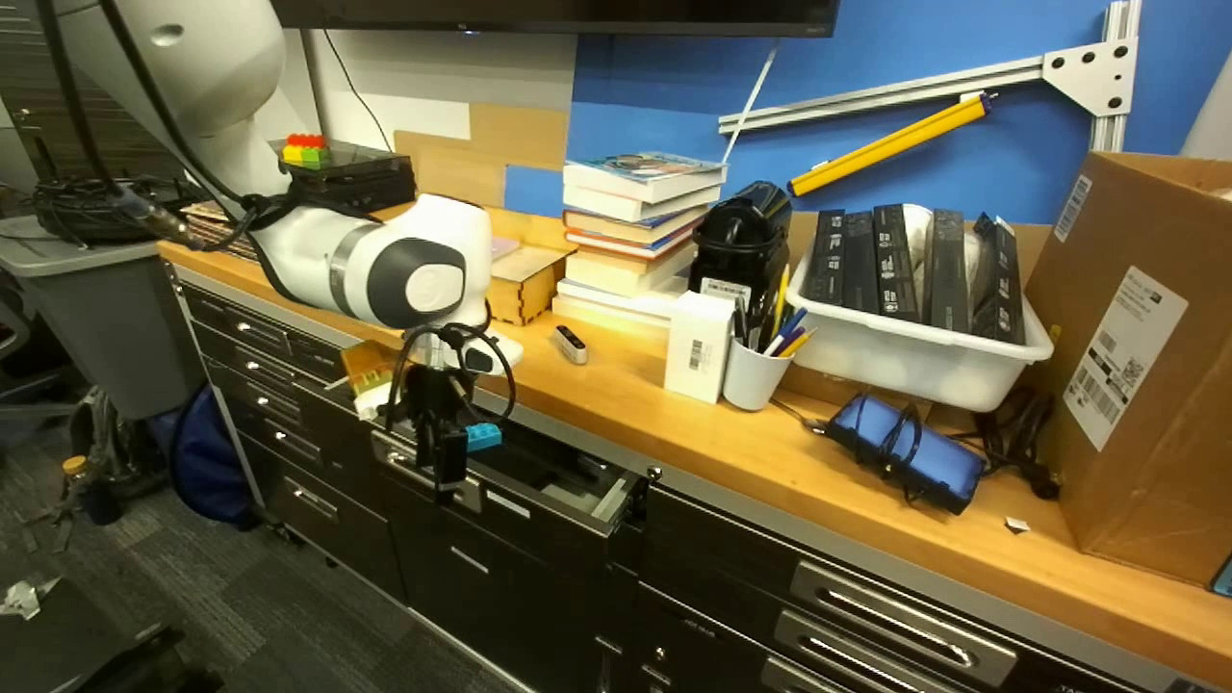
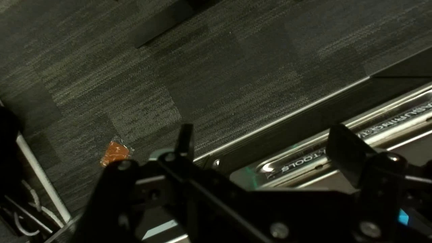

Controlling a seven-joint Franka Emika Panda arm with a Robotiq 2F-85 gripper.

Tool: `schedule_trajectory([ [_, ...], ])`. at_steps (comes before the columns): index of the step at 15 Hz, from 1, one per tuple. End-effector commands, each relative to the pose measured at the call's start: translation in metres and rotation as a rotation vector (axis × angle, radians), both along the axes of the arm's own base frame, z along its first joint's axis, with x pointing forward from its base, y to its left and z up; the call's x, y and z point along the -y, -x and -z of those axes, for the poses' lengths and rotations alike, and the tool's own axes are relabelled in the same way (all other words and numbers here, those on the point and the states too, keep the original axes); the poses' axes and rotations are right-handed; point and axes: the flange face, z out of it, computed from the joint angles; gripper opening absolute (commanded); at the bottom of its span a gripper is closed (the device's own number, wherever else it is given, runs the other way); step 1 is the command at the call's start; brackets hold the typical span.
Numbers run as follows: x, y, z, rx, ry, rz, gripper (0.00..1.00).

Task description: Put the blue object inside the drawer and close it

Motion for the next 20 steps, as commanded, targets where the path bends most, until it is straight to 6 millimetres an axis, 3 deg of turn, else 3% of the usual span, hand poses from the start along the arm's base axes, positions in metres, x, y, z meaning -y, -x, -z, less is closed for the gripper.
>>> schedule_trajectory([
  [1, -0.001, -0.045, -0.001, 0.088, 0.02, 0.029, 1.0],
  [7, -0.006, -0.086, -0.01, 0.222, 0.062, 0.071, 1.0],
  [11, -0.011, -0.068, -0.033, 0.242, 0.038, 0.069, 1.0],
  [16, -0.03, -0.05, -0.116, 0.263, -0.011, -0.021, 1.0],
  [20, -0.068, -0.038, -0.208, 0.234, -0.091, -0.172, 1.0],
])
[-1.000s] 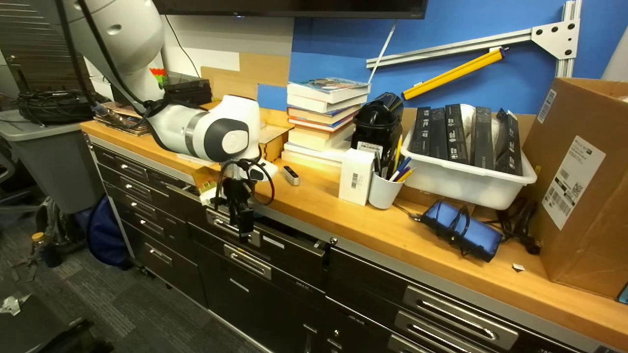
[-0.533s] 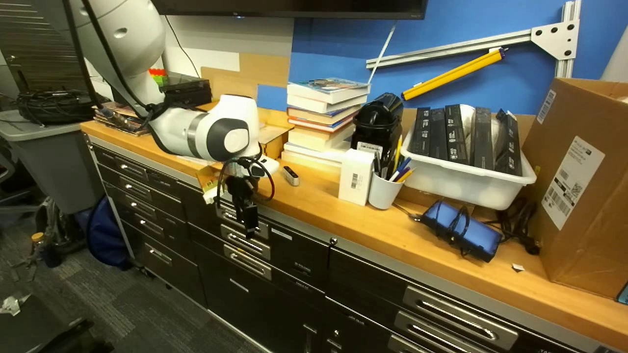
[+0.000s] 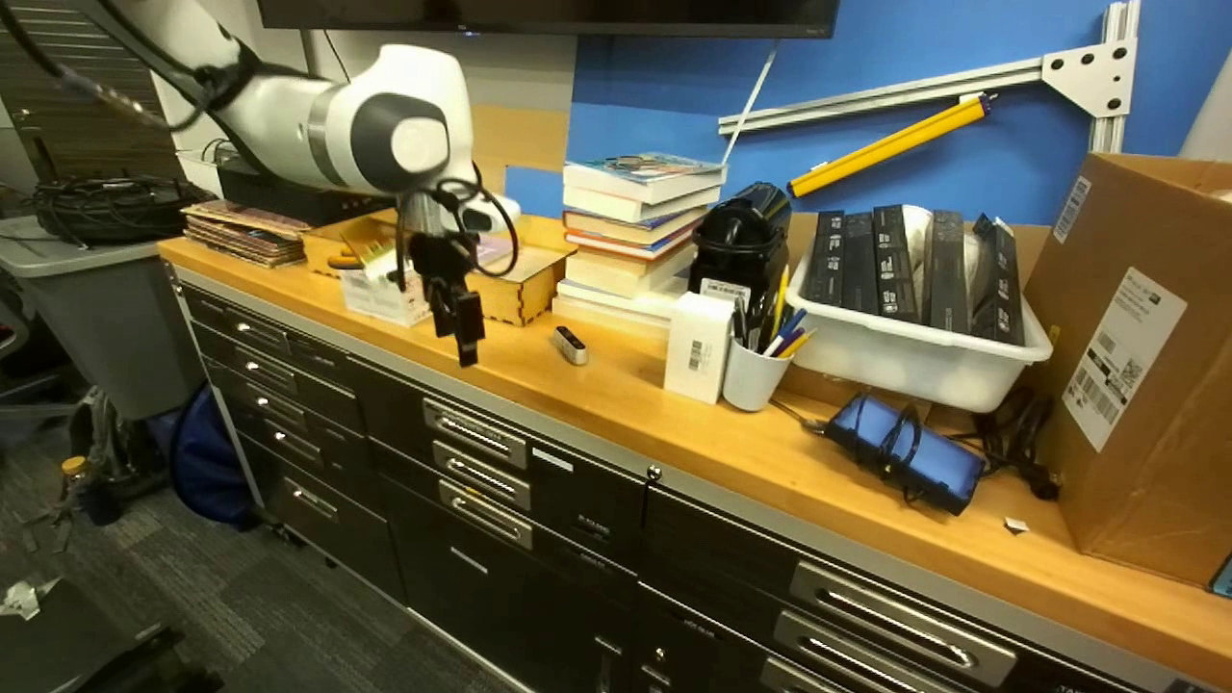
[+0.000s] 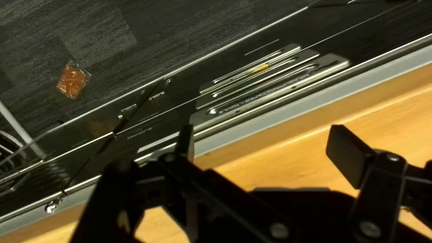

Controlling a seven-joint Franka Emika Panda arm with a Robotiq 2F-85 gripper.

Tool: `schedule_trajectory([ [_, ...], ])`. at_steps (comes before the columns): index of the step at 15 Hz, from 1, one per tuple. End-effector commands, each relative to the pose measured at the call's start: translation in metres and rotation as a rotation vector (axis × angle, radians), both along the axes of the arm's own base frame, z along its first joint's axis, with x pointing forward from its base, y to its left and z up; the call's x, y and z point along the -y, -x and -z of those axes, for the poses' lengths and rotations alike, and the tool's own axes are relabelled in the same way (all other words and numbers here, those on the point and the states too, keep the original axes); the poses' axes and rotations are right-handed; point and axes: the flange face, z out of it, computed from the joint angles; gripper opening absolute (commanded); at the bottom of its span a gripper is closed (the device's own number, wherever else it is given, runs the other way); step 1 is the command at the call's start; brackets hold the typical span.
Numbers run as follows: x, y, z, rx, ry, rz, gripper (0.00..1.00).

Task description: Put the blue object inside the drawer and close it

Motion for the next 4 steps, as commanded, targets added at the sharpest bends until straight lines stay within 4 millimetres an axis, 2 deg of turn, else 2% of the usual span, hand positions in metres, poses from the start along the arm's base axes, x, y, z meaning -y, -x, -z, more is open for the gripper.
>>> schedule_trajectory([
  [1, -0.034, 0.022, -0.089, -0.054, -0.076, -0.14, 1.0],
  [2, -0.021, 0.011, -0.047, -0.034, -0.036, -0.073, 1.0],
  [4, -0.035, 0.022, -0.084, -0.044, -0.055, -0.115, 1.0],
])
